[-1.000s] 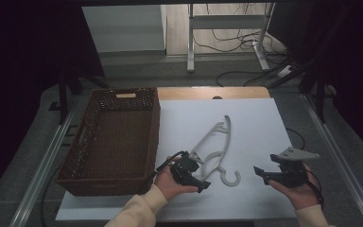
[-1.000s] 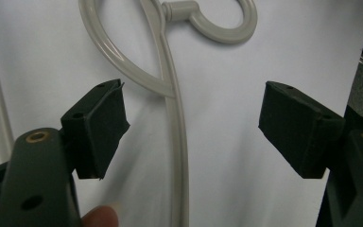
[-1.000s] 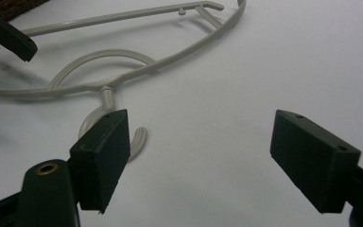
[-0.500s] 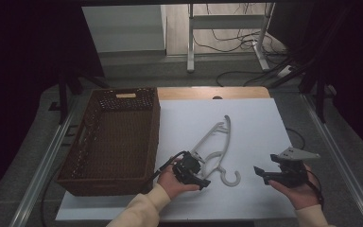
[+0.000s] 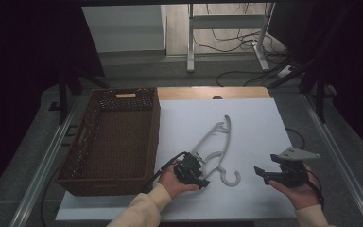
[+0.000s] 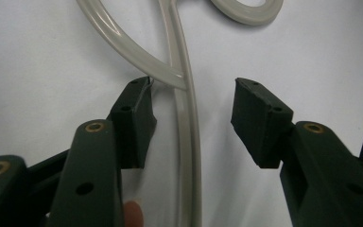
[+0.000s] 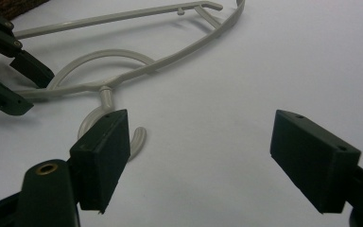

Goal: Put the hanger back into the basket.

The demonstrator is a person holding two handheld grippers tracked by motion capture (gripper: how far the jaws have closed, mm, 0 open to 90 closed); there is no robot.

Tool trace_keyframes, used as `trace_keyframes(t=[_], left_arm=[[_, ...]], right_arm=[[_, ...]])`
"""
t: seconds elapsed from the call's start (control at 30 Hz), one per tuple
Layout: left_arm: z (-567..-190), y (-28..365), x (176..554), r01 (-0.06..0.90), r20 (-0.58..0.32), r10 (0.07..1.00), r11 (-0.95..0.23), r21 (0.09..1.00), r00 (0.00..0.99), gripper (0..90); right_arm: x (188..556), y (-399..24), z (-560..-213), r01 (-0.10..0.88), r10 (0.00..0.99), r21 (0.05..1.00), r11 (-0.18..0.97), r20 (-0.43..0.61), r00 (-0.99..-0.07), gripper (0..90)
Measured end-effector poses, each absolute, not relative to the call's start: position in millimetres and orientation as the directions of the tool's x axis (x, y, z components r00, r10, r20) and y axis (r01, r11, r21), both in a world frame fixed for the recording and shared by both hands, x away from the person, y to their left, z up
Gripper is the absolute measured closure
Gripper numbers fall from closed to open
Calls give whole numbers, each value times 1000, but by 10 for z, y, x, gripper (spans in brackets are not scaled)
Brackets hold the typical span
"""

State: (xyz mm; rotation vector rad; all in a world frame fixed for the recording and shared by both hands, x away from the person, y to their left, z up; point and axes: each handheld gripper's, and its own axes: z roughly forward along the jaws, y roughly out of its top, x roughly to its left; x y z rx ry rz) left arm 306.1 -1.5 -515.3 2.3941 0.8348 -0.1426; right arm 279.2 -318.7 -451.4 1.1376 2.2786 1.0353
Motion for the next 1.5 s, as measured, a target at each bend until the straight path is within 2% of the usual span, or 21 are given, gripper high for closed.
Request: trace_keyframes(t=[0.33,0.67,0.83,1.03,1.37,1.5], left_arm=[[-5157,-14,3064,599,-277,540,-625,500,795,521],[-5153,-67,2992,577,-204,560,-643,503,803,570],[-5139,-106,2955,550,-136,563,-677,489,815,607],[-5139,-90,2974,560,-140,573,-670,488,807,668],[-5143,-86,2969,581,-173,582,-646,495,795,660],[-5137,-78,2967,565,-151,573,-668,484,806,688]], right_arm=[[2793,-3186,-4515,516,805,758,398,-18,-594,212],[2792,-3190,-4512,515,805,759,399,-21,-593,212],[2793,-3190,-4512,515,805,759,399,-21,-592,212],[2792,-3191,-4513,517,806,759,397,-18,-592,212],[2794,-3192,-4516,519,807,757,396,-17,-590,212],[2793,-3193,-4516,519,808,757,397,-20,-589,211]])
